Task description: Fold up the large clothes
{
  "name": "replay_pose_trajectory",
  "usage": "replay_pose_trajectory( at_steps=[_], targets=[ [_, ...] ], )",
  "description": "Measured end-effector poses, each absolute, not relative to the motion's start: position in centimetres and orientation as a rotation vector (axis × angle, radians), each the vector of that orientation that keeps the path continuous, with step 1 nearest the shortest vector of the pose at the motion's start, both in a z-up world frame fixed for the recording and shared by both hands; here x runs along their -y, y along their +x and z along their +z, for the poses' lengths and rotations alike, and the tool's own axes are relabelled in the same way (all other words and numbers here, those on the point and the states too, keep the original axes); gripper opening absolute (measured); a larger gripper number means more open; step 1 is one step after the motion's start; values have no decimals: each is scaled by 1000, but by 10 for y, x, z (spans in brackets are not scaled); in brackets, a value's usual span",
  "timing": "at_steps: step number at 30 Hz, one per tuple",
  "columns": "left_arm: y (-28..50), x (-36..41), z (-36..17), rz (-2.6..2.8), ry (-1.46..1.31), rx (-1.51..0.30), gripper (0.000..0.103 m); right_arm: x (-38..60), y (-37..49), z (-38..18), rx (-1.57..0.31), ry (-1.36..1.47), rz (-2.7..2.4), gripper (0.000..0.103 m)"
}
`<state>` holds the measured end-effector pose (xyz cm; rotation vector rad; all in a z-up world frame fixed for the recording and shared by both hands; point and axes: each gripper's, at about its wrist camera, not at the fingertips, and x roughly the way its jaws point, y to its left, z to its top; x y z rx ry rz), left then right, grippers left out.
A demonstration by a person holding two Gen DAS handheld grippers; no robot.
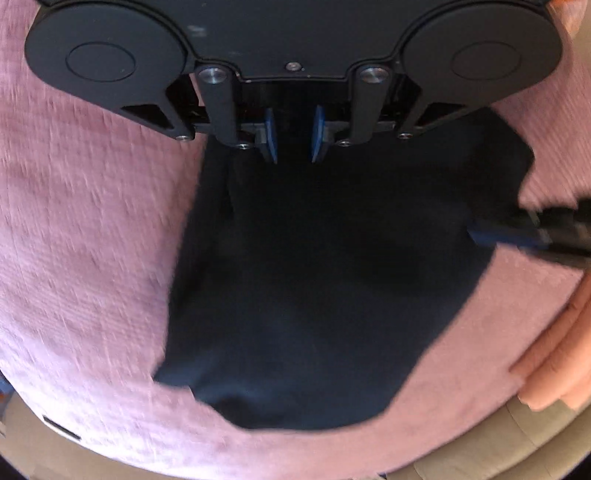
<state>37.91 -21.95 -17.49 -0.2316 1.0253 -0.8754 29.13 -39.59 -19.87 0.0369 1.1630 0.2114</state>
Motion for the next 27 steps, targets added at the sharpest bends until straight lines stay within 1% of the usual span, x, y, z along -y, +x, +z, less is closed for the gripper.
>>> replay_pose_trajectory(
  at_steps=[2, 5, 6, 7, 9, 12, 13, 15, 16, 18, 20, 22, 23, 24, 25, 26, 27],
  targets=[
    [378, 220, -170, -870, -218, -1025, 18, 396, 282, -194, -1160, 33, 194, 21],
    [366, 210, -160, -861, -187, -1019, 19, 392, 277, -168, -1115, 13, 171, 23],
    [362, 206, -158, -860, -189, -1025, 20, 389, 273, -156, -1084, 20, 182, 29],
    [362, 203, -156, -859, -209, -1036, 20, 385, 271, -146, -1056, 35, 203, 32],
    [357, 196, -154, -864, -257, -1050, 21, 375, 272, -138, -1026, 54, 238, 32],
    [352, 194, -152, -875, -283, -1032, 22, 356, 278, -156, -1049, 8, 262, 31],
    [350, 195, -152, -904, -296, -1026, 25, 354, 283, -168, -1076, -7, 249, 31],
    [346, 200, -163, -949, -311, -1031, 29, 356, 284, -190, -1139, -21, 213, 31],
    [345, 205, -177, -940, -303, -1064, 24, 358, 283, -198, -1167, -25, 213, 31],
    [345, 203, -201, -902, -323, -1125, 5, 365, 277, -202, -1176, -9, 223, 31],
    [344, 193, -220, -889, -413, -1161, 3, 369, 272, -201, -1189, 6, 219, 31],
    [339, 186, -231, -892, -430, -1205, 3, 372, 266, -199, -1194, 8, 224, 31],
    [335, 185, -234, -863, -388, -1232, 5, 372, 264, -198, -1198, 4, 232, 31],
    [330, 184, -236, -804, -301, -1258, 11, 374, 263, -196, -1199, 6, 241, 31],
    [327, 179, -237, -791, -255, -1266, 11, 378, 262, -193, -1204, 23, 257, 37],
    [326, 171, -236, -791, -272, -1272, 11, 383, 261, -190, -1204, 49, 270, 42],
    [327, 162, -234, -780, -307, -1278, 14, 389, 261, -185, -1199, 79, 275, 58]
  ],
)
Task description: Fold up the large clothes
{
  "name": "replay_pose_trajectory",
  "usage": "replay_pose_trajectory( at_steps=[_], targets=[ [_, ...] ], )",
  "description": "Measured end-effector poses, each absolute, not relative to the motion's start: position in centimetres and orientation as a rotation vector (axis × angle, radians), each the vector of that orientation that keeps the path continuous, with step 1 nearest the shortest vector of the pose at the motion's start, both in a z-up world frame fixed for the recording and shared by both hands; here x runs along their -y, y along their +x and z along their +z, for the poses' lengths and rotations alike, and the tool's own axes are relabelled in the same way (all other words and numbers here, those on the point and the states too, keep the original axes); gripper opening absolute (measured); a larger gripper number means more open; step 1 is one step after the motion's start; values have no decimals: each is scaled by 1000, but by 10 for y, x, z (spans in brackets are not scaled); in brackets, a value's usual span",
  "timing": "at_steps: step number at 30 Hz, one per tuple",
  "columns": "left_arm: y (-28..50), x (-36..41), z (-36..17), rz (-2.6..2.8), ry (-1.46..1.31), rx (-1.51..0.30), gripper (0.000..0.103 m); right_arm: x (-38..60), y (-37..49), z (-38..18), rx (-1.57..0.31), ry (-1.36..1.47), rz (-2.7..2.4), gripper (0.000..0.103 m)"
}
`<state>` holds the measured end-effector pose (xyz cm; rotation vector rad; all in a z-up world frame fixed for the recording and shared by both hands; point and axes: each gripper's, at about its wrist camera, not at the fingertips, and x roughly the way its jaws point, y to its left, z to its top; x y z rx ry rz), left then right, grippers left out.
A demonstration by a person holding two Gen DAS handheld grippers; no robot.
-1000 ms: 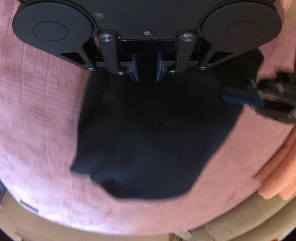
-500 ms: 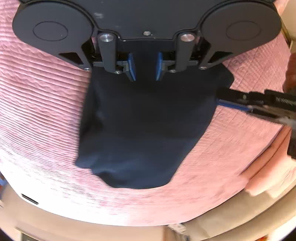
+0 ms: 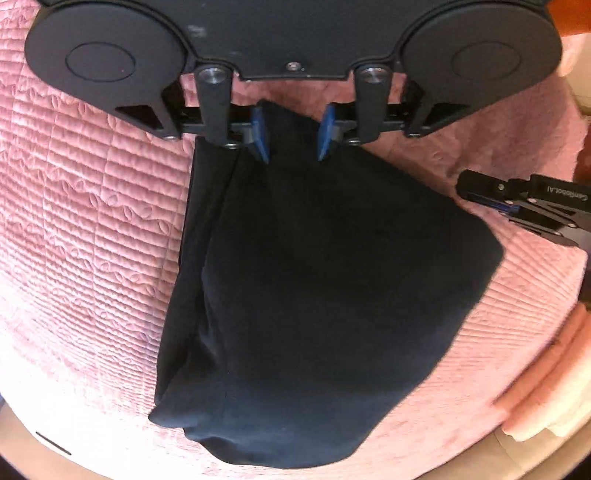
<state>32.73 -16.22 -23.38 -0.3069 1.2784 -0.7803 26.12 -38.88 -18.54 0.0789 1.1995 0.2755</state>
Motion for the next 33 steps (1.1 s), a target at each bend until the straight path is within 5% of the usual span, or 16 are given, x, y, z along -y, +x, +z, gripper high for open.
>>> replay_pose_trajectory(
  at_steps=[1, 5, 7, 9, 20, 24, 25, 33],
  targets=[
    [330, 153, -228, -774, -336, -1278, 21, 397, 261, -180, -1188, 105, 270, 72],
    [341, 135, -192, -768, -305, -1224, 44, 426, 261, -155, -1121, 167, 209, 75],
    [354, 133, -173, -761, -296, -1183, 79, 440, 264, -144, -1072, 219, 184, 79],
    [367, 137, -155, -752, -303, -1119, 91, 454, 279, -143, -1035, 333, 172, 80],
    [434, 213, -161, -741, -278, -1081, 94, 448, 332, -191, -1038, 413, 96, 82],
    [447, 212, -177, -730, -305, -1103, 99, 461, 331, -206, -1036, 453, 127, 89],
    [450, 210, -182, -733, -316, -1117, 99, 464, 332, -208, -1046, 456, 123, 103],
    [476, 190, -222, -791, -576, -1171, 101, 481, 342, -234, -1055, 578, 264, 103]
  ],
)
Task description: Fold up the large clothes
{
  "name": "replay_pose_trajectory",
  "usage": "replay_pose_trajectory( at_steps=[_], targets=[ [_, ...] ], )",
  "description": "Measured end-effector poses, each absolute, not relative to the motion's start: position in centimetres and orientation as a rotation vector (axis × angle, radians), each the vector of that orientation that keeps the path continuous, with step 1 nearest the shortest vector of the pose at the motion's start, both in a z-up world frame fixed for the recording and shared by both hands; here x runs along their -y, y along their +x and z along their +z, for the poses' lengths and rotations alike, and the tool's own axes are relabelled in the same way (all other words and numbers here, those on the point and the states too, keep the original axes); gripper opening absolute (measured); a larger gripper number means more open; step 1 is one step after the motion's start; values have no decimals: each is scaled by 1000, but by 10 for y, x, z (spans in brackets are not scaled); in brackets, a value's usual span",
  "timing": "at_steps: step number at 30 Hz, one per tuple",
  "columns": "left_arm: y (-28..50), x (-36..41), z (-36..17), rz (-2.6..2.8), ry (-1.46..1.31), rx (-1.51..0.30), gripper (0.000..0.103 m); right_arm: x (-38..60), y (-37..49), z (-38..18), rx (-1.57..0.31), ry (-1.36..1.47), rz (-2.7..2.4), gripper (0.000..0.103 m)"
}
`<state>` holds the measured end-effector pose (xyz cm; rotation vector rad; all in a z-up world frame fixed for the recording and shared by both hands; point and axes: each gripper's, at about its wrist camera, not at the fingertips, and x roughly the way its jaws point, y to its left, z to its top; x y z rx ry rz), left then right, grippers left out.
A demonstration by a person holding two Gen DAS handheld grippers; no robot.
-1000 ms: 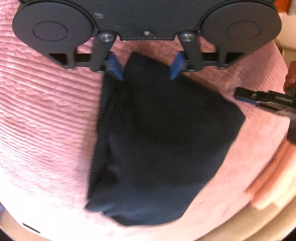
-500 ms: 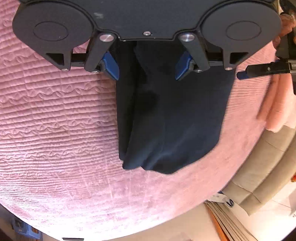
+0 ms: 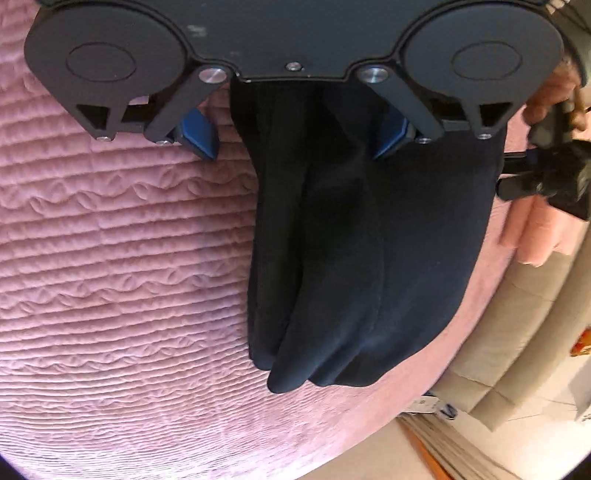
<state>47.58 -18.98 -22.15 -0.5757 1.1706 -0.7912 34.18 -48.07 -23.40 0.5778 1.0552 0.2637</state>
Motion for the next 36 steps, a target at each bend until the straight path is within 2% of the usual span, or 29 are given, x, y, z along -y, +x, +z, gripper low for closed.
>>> replay_pose_trajectory(
  at_steps=[9, 16, 21, 23, 24, 25, 26, 31, 36],
  targets=[
    [485, 202, -240, -852, -586, -1207, 103, 488, 345, -235, -1067, 580, 321, 103],
    [482, 195, -232, -845, -570, -1229, 102, 486, 345, -220, -1087, 605, 299, 101],
    [482, 199, -239, -843, -604, -1242, 102, 487, 347, -240, -1081, 698, 308, 103],
    [483, 201, -252, -837, -665, -1259, 98, 490, 345, -243, -1057, 721, 317, 103],
    [483, 201, -256, -838, -689, -1248, 93, 491, 343, -243, -1044, 721, 325, 100],
    [481, 201, -256, -850, -687, -1213, 84, 491, 341, -242, -1025, 721, 349, 82],
    [478, 200, -254, -852, -665, -1178, 81, 491, 339, -240, -1006, 742, 381, 64],
    [469, 193, -243, -893, -670, -1097, 66, 485, 331, -230, -942, 734, 383, 58],
    [464, 183, -207, -957, -654, -1007, 63, 465, 315, -193, -831, 714, 385, 58]
  ],
)
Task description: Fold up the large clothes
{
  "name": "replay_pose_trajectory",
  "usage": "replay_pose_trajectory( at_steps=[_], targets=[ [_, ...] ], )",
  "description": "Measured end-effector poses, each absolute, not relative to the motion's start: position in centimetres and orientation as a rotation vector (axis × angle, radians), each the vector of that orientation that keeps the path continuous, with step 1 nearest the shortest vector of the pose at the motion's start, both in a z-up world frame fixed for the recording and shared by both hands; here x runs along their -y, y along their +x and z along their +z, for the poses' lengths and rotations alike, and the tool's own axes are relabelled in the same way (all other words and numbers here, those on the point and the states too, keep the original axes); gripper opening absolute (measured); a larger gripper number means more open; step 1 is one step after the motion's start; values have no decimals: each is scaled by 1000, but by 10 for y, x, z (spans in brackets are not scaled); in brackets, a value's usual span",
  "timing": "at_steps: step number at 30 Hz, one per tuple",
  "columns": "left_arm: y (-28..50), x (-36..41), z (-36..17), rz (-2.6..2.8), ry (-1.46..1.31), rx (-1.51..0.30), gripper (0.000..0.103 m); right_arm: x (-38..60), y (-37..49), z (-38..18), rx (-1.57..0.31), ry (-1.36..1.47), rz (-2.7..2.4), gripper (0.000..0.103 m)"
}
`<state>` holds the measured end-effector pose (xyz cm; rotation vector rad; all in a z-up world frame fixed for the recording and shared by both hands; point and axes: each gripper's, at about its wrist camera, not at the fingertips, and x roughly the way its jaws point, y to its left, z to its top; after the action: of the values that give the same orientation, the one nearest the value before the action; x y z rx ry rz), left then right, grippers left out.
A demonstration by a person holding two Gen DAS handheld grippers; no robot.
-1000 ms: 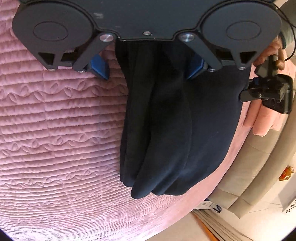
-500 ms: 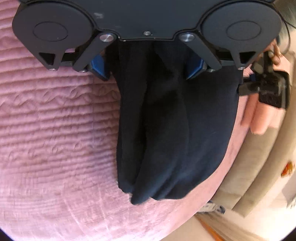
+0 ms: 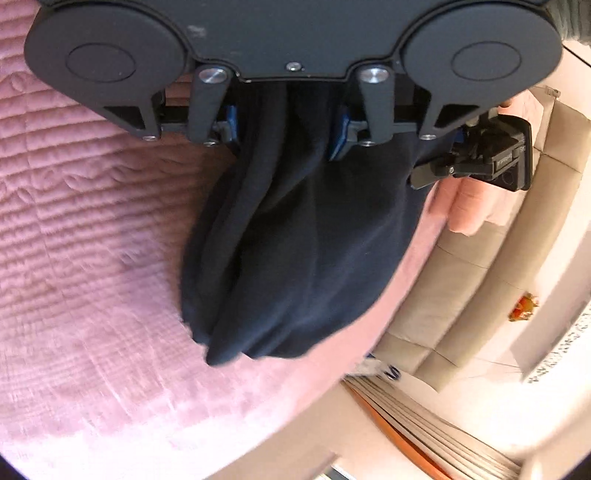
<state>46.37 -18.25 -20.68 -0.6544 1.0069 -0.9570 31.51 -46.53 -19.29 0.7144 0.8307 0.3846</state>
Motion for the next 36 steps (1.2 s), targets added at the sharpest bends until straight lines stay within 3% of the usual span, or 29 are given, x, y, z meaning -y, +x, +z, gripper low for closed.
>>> replay_pose_trajectory(
  at_steps=[8, 12, 20, 22, 23, 25, 33, 35, 36],
  targets=[
    [424, 114, -136, -1023, -644, -956, 64, 390, 253, -105, -779, 625, 346, 58],
    [396, 68, -130, -1013, -657, -990, 65, 351, 221, -96, -805, 635, 344, 58],
    [350, 5, -218, -904, -699, -928, 65, 310, 212, -187, -845, 592, 356, 58],
    [345, -1, -250, -846, -733, -931, 71, 310, 213, -210, -875, 612, 342, 59],
    [338, -7, -260, -833, -744, -922, 73, 311, 209, -214, -882, 635, 342, 70],
    [325, -23, -261, -800, -809, -924, 74, 316, 198, -208, -876, 644, 309, 78],
    [261, -51, -146, -656, -411, -764, 71, 279, 142, -127, -728, 342, 141, 79],
    [249, -32, -133, -684, -366, -730, 65, 255, 144, -128, -708, 303, 128, 75],
    [246, -21, -132, -691, -347, -739, 57, 243, 145, -134, -719, 262, 109, 60]
  ],
)
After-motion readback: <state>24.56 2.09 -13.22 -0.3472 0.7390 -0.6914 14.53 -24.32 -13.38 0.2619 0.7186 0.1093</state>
